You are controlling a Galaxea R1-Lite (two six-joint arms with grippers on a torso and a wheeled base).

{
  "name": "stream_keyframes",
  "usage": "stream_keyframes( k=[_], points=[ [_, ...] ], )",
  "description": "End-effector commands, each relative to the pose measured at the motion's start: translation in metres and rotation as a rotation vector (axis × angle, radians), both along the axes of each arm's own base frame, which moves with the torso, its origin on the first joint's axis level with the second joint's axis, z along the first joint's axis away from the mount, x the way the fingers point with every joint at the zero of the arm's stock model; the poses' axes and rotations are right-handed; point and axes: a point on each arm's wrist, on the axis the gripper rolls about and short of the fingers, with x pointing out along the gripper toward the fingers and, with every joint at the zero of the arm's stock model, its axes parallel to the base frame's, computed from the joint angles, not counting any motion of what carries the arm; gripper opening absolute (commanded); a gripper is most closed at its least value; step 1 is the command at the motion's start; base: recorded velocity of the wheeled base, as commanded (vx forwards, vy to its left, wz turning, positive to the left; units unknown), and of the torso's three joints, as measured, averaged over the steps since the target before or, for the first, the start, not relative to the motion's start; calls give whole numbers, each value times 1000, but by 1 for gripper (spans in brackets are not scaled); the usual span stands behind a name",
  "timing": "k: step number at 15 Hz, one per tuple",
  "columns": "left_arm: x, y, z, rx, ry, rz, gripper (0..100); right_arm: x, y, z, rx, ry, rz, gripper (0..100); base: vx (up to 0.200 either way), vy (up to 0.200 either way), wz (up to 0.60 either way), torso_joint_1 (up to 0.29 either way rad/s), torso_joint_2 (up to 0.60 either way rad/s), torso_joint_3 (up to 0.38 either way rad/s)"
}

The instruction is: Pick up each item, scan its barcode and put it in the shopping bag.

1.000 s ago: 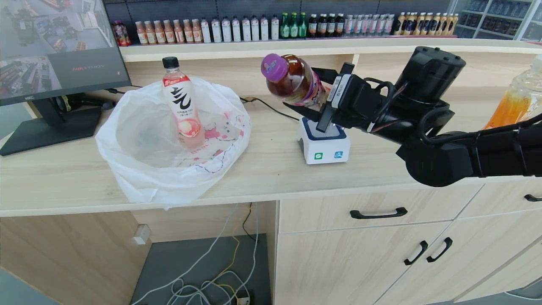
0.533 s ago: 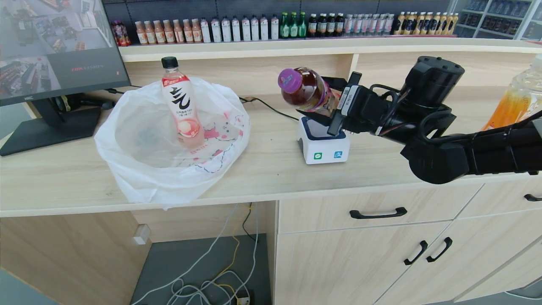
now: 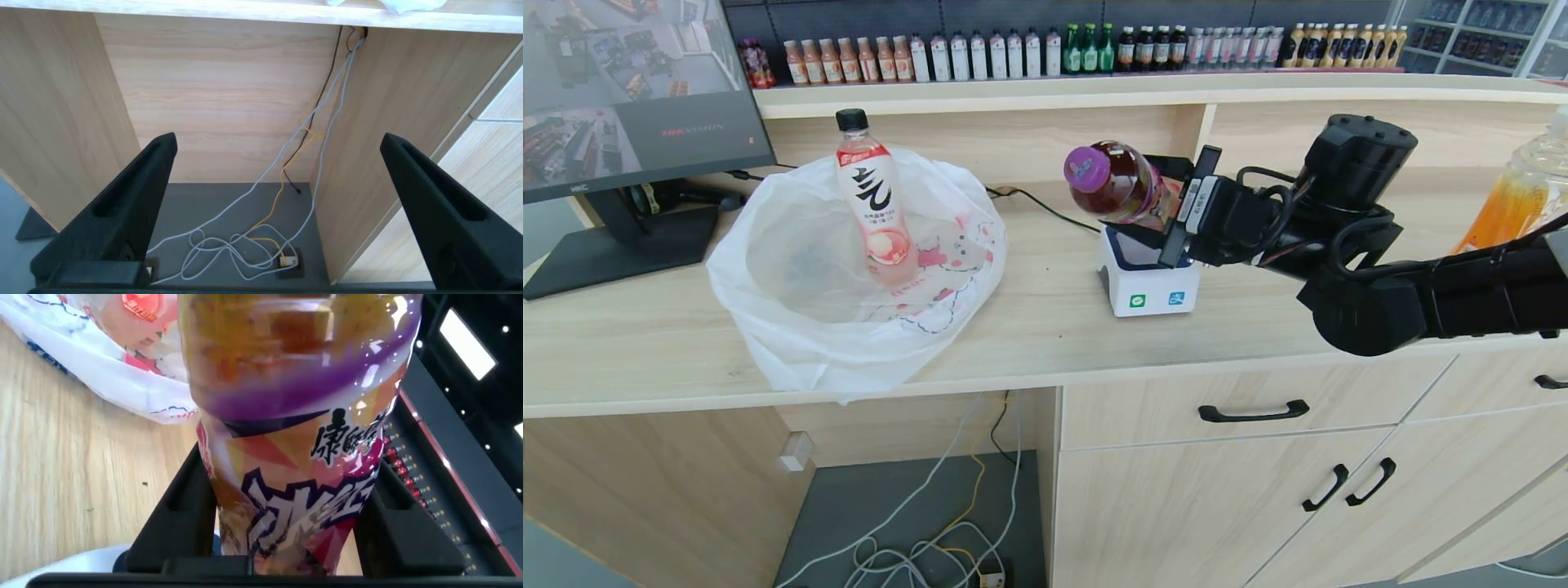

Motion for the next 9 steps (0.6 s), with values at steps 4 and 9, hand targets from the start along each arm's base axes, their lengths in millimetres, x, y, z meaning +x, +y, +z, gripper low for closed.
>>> stream_keyframes(
  k=[4,9],
  points=[
    [0,0,0,0,0,-1,100,-1,-1,-13,-14,28,0,0,0,0,0,0,0,0],
    [0,0,0,0,0,1,100,-1,-1,-13,-14,30,0,0,0,0,0,0,0,0]
  ],
)
